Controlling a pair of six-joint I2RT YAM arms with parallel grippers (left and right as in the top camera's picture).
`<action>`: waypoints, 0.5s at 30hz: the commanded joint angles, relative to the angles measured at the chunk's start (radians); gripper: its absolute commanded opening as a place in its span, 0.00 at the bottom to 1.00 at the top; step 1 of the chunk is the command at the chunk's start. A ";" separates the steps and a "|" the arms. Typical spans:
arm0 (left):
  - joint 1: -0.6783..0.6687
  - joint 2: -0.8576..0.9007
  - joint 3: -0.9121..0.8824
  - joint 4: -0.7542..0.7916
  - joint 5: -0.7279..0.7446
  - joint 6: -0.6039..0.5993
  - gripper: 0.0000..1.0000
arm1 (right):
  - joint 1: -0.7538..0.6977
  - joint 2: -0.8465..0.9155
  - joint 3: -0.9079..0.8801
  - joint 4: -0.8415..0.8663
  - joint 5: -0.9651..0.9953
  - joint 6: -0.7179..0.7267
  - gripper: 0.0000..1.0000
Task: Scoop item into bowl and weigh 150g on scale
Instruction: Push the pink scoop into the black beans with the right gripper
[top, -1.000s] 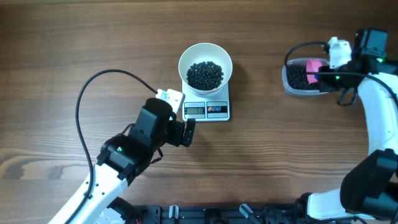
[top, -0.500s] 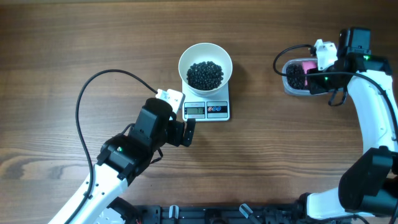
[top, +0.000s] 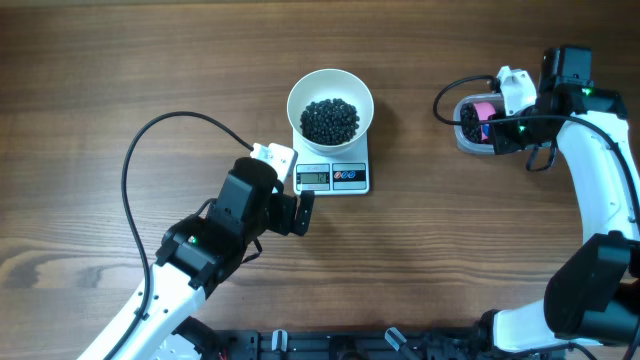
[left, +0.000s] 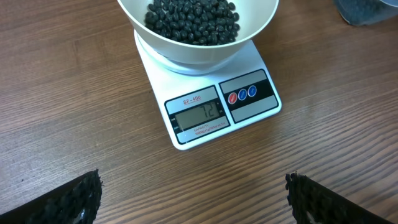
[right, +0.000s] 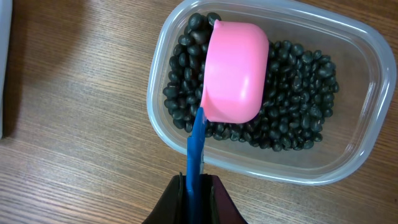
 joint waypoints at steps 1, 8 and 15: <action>0.005 0.001 -0.002 0.000 -0.013 0.019 1.00 | 0.005 0.014 -0.015 -0.023 -0.083 -0.048 0.04; 0.005 0.001 -0.002 0.000 -0.013 0.019 1.00 | -0.053 0.015 -0.015 -0.046 -0.208 -0.114 0.04; 0.005 0.001 -0.002 0.000 -0.013 0.019 1.00 | -0.122 0.015 -0.015 -0.063 -0.315 -0.114 0.04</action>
